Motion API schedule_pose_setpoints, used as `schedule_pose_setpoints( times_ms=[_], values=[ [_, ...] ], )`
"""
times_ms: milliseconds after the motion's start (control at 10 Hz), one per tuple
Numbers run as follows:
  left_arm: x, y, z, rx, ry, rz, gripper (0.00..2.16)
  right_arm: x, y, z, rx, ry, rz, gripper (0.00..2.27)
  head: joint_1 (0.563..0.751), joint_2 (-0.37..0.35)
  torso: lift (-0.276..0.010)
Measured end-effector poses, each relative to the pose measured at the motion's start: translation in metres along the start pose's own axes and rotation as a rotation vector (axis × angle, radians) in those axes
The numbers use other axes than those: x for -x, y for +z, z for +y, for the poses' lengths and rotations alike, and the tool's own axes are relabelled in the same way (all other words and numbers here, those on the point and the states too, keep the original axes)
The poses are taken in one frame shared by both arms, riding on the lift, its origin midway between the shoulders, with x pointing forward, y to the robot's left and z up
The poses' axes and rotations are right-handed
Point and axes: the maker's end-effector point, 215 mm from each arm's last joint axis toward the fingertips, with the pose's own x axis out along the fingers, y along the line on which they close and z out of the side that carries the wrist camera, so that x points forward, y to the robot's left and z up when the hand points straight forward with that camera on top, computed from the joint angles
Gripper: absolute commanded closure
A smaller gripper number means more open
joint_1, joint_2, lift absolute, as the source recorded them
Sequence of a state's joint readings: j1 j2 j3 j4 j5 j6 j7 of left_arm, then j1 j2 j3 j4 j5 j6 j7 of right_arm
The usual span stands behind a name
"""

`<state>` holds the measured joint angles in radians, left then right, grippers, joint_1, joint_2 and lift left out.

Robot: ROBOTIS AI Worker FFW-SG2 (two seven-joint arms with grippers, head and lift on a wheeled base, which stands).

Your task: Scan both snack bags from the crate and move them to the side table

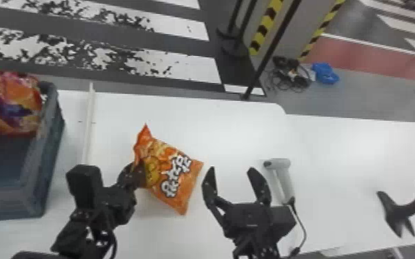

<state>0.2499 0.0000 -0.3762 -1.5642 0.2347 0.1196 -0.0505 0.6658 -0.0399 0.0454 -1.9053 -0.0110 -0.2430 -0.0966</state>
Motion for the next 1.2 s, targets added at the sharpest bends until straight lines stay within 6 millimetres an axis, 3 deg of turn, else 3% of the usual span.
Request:
schedule_pose_setpoints(
  times_ms=[100,200,400,500,700,900,1200],
  values=[
    [-0.001,-0.007,-0.001,-0.053,0.021,0.021,0.0,0.0,0.0,0.0,0.0,0.001,0.0,0.09,0.695,-0.324,-0.075],
    [-0.001,-0.013,-0.006,-0.104,0.033,0.043,0.0,0.0,0.0,0.0,0.0,0.001,0.0,0.09,0.695,-0.333,-0.075],
    [0.005,-0.008,-0.035,-0.226,0.016,0.065,0.03,0.001,0.0,0.0,0.001,0.001,0.0,0.08,0.695,-0.35,-0.075],
    [0.012,0.008,-0.049,-0.289,0.022,0.043,0.03,0.001,0.001,0.0,0.001,0.001,-0.001,0.08,0.695,-0.35,-0.075],
    [0.033,0.045,-0.058,-0.401,0.089,-0.004,0.03,0.002,0.001,-0.001,0.002,0.0,-0.001,0.08,0.695,-0.35,-0.075],
    [0.063,0.081,-0.043,-0.443,0.17,-0.063,0.02,0.001,0.0,-0.001,0.004,0.001,0.006,0.08,0.695,-0.347,-0.075],
    [0.108,0.099,0.013,-0.493,0.246,-0.102,0.05,-0.001,-0.012,-0.012,-0.009,-0.018,0.05,0.07,0.695,-0.256,-0.075]
  ],
)
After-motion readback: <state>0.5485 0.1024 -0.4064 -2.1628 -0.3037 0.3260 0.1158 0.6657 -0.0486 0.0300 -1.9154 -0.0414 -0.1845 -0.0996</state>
